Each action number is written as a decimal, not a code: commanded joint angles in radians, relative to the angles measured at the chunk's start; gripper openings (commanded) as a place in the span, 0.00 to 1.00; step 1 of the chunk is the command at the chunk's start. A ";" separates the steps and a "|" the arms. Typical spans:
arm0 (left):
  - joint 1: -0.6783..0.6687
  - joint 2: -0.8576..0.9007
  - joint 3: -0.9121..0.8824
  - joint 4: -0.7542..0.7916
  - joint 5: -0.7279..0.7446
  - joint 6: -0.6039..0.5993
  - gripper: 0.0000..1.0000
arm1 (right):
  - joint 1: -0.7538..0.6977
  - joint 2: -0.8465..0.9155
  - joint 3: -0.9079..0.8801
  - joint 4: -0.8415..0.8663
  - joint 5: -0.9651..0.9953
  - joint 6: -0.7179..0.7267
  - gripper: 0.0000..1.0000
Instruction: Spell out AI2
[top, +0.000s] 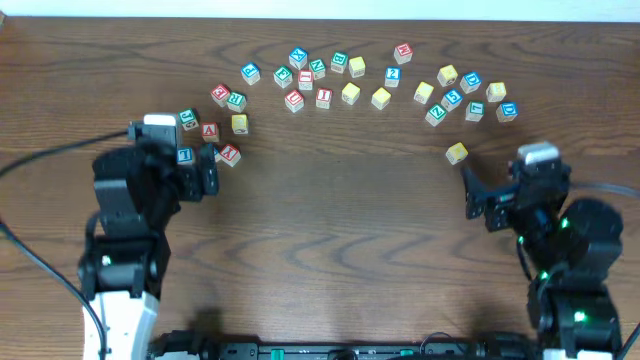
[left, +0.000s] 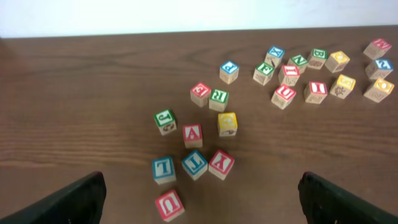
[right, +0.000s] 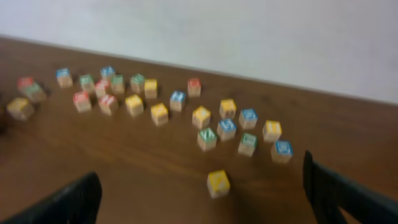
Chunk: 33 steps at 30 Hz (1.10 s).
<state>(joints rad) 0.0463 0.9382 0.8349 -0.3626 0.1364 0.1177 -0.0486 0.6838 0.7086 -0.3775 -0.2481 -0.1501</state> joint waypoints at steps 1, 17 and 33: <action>0.008 0.076 0.135 -0.071 0.014 0.020 0.98 | -0.010 0.082 0.128 -0.059 -0.006 -0.024 0.99; 0.008 0.539 0.833 -0.647 0.118 0.020 0.97 | -0.010 0.537 0.742 -0.561 -0.051 -0.023 0.99; 0.008 0.811 1.020 -0.834 0.156 0.012 0.98 | -0.010 0.875 0.960 -0.775 -0.051 -0.031 0.99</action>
<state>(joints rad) 0.0460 1.7416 1.8328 -1.1904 0.2764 0.1314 -0.0486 1.5490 1.6524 -1.1484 -0.2890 -0.1673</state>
